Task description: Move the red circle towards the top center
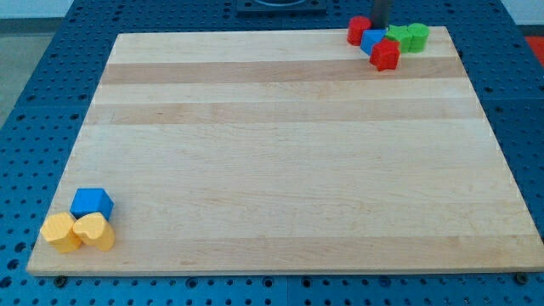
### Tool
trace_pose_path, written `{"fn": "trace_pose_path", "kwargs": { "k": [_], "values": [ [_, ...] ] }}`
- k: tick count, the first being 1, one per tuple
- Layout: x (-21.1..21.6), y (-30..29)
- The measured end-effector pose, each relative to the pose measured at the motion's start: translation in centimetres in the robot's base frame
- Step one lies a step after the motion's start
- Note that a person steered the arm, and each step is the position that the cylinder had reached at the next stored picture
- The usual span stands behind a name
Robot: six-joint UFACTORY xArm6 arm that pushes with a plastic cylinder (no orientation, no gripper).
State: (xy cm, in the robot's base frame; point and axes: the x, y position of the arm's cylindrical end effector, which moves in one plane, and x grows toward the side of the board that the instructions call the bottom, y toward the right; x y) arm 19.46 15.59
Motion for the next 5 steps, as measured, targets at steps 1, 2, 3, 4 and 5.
{"fn": "trace_pose_path", "kwargs": {
  "k": [1, 2, 3, 4, 5],
  "values": [
    [2.3, -3.3],
    [5.3, -7.5],
    [4.1, -9.1],
    [-0.1, -8.3],
    [0.0, -9.7]
  ]
}}
